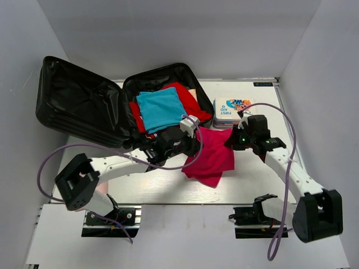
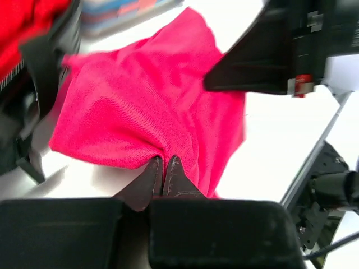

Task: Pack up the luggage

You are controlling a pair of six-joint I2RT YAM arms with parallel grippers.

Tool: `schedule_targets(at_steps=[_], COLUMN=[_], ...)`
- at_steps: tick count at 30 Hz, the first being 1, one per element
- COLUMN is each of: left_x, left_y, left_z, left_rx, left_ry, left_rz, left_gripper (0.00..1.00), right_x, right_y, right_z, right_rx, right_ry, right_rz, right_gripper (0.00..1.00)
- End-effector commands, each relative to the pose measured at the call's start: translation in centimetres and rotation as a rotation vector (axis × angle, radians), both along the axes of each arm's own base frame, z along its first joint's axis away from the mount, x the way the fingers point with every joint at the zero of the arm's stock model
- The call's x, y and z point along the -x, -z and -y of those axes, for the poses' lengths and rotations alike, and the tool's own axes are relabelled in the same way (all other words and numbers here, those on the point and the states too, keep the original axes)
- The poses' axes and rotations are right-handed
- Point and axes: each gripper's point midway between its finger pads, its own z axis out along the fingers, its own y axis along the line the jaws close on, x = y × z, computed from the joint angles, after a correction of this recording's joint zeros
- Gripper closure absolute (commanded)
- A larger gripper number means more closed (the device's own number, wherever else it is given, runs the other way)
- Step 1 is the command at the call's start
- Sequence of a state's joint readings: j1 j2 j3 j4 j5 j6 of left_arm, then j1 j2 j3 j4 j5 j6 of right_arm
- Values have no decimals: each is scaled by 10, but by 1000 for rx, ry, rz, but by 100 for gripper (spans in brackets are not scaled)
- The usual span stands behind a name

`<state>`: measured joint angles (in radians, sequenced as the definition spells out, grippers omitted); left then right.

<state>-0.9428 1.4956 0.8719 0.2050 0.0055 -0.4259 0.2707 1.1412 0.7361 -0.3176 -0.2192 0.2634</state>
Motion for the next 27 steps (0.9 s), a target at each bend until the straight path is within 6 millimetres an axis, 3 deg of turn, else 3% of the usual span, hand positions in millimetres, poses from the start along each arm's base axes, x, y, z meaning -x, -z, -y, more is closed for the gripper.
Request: schedule_targets(at_steps=[1,2,8,12,16,17,18,20,21,24,25,27], left_x=[3,5,1,-16,-47,-49,-57,-65,-83,-93,-110,-123], left_y=[-44,-58,-94,-120,-153,-148,-159,-149,-157,-155,-151,-147], left_z=[-2,-5,-18,-26,-37,-38,-39,-44,-58,-58,-72,-81], left_rx=[24,36,36,-27,-115,-138,-128,-152,-142,-91,-76,-90], left_ry=[32,38,18,-33,-96,-86,-83,-48,-95,-58,-100,-121], left_rz=[176,216,345,482,599,581,594,556,538,472,433,420], left_gripper=[100,100,100,100,100,100,100,100,100,100,100,100], right_x=[3,0,-17,-32,-51,-53,-57,-67,-72,-88,-93,-103], right_y=[-36,-52,-111,-133,-144,-144,-149,-143,-142,-143,-156,-144], right_z=[-8,-10,-26,-40,-63,-66,-74,-79,-83,-92,-98,-106], right_rx=[-25,-37,-80,-114,-166,-176,-184,-177,-170,-163,-173,-174], right_ry=[-70,-74,-131,-166,-213,-215,-232,-230,-241,-251,-262,-274], right_rz=[93,135,301,357,377,370,385,384,384,385,416,383], right_gripper=[100,100,100,100,100,100,100,100,100,100,100,100])
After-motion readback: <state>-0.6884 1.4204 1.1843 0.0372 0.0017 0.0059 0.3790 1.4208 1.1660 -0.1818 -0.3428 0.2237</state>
